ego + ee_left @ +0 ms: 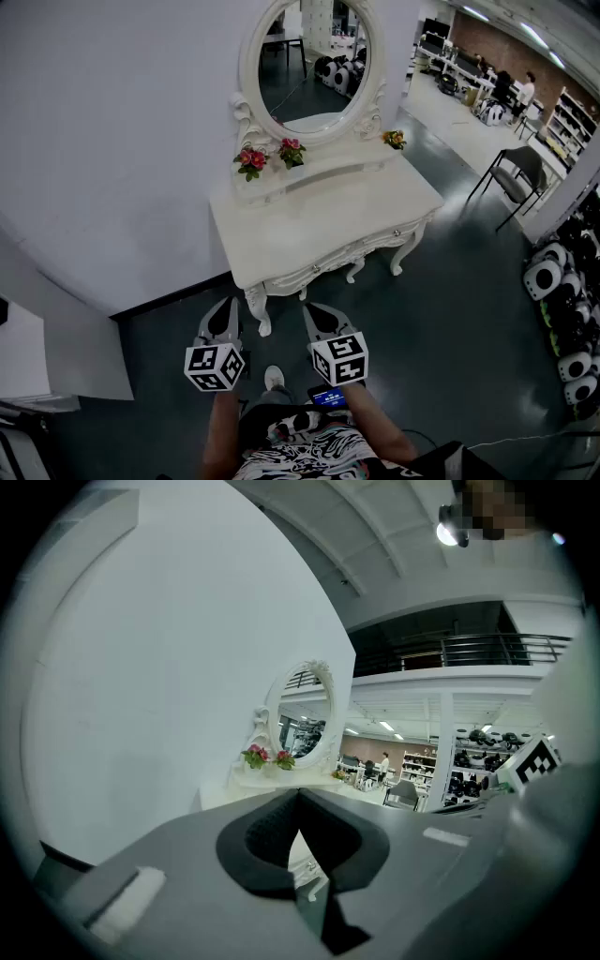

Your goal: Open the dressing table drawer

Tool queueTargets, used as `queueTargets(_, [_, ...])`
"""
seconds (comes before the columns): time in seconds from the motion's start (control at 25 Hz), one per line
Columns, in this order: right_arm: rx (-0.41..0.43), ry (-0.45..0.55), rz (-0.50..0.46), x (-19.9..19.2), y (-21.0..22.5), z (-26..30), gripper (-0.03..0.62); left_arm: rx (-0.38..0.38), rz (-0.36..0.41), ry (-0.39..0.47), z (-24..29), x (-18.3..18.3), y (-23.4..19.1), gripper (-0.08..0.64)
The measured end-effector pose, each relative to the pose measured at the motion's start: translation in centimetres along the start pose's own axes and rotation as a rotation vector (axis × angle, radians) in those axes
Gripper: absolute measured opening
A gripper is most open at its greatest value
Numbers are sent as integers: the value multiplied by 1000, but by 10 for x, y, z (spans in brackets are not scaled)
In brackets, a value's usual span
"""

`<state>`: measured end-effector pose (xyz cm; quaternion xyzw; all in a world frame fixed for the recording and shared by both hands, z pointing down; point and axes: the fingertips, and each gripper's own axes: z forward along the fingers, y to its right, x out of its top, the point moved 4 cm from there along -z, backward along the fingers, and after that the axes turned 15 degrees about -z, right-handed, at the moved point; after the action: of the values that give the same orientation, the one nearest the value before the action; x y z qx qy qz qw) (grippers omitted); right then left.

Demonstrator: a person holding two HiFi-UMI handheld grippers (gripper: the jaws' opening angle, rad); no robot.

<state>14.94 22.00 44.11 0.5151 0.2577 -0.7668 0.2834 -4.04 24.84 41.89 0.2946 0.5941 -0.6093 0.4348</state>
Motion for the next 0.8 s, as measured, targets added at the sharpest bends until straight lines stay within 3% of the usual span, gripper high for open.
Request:
queueTargets(0.52, [-14, -9, 44, -5, 6, 23, 5, -4, -8, -45, 18, -9, -13, 2])
queueTargets(0.56, [-13, -11, 49, -6, 8, 30, 11, -6, -9, -51, 24, -9, -17, 2])
queueTargets(0.6, [-12, -14, 54, -6, 10, 37, 71, -8, -9, -57, 31, -8, -22, 2])
queueTargets(0.64, [-13, -19, 57, -6, 12, 46, 91, -10, -8, -62, 39, -7, -26, 2])
queueTargets(0.8, [-33, -46, 59, -1, 27, 98, 98, -20, 6, -83, 86, 2, -55, 2])
